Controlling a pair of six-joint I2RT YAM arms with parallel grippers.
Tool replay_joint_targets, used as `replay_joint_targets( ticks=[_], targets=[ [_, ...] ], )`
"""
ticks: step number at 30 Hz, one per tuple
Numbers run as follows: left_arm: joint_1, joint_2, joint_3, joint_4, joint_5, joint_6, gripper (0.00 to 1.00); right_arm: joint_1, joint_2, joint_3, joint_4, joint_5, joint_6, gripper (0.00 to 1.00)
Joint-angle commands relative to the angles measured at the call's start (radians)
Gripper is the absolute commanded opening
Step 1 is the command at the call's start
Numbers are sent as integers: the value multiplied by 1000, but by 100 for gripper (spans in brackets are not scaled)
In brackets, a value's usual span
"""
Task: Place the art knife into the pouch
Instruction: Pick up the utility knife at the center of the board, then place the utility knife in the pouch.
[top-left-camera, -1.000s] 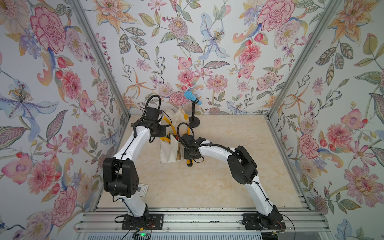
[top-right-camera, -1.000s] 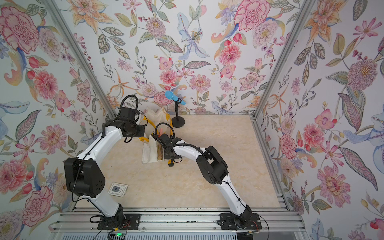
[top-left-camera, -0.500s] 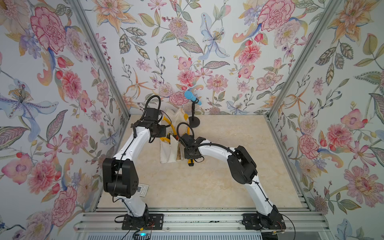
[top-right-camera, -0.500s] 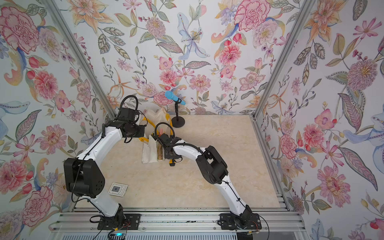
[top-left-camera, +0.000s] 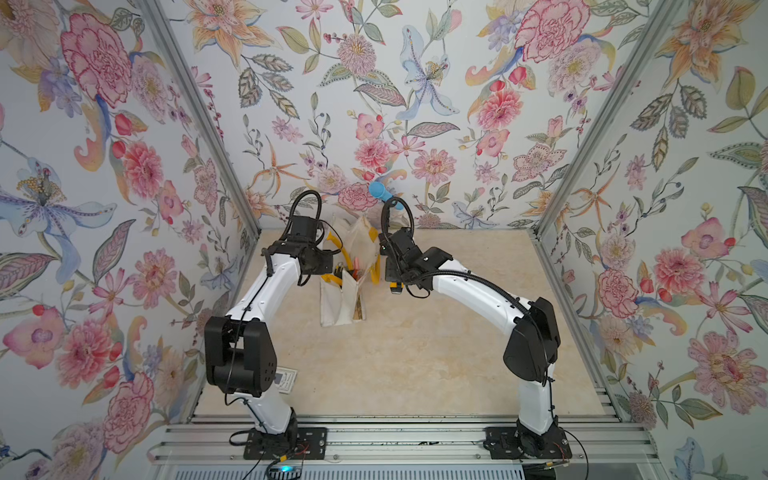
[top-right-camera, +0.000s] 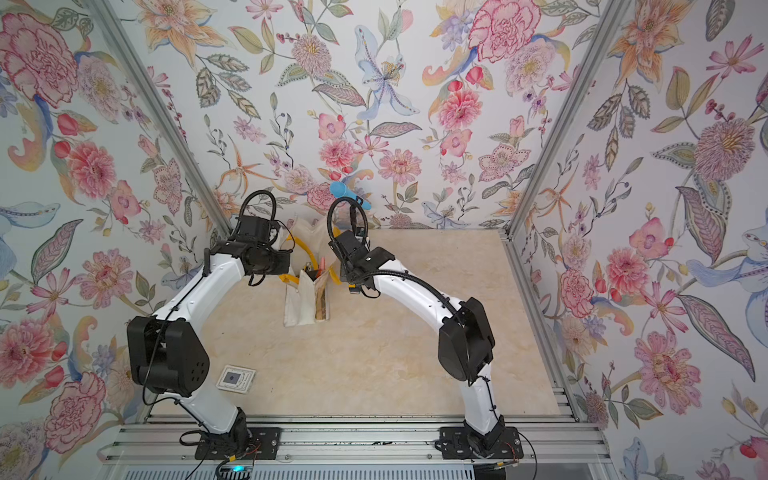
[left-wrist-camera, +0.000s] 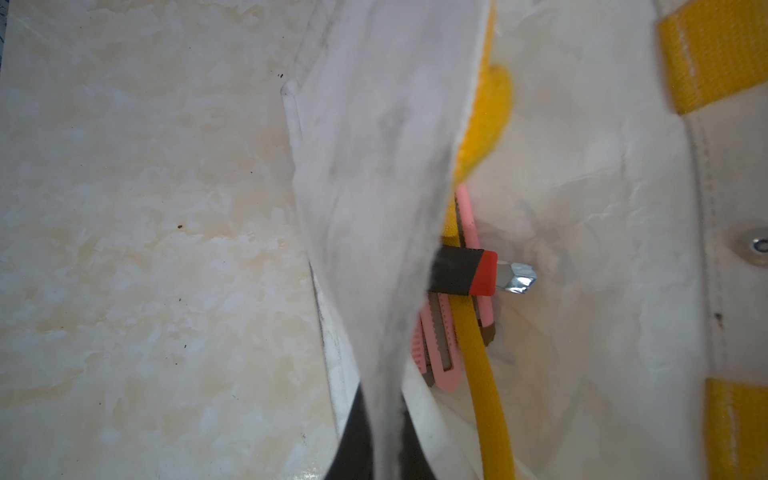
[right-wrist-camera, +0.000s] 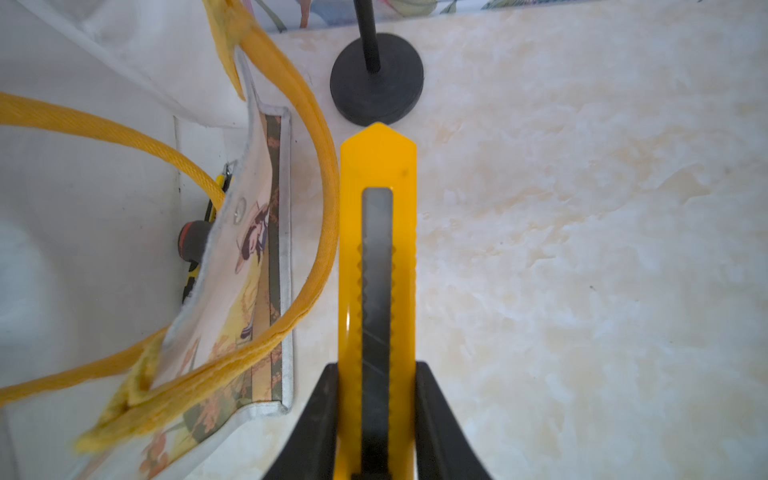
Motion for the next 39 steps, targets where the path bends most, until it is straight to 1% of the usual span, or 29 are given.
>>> replay_joint_targets(
  ticks=[1,5,9,15,19,24,26,39],
  targets=[
    [6,-32,-26,-3,21,2,0,-5,-25,4,-16,94,-37,23],
    [-5,-48,-39,-3,15,1,0,-10,-19,70,-17,121,-75,23],
    [-23,-58,-40,-4,9,-3,0,-6,35,213,-15,116,-136,23],
    [-59,-67,-41,-3,-20,-17,0,6,160,460,-15,55,-204,23],
    [-64,-79,-40,-5,-31,-25,0,8,234,541,-3,1,-193,23],
    [-75,-88,-44,-11,-38,-32,0,13,306,547,64,-123,-135,23],
    [-82,-94,-49,-10,-46,-36,0,21,327,547,68,-144,-111,23],
    [-82,-101,-56,-14,-55,-30,0,52,359,463,70,-174,-66,22]
  ],
)
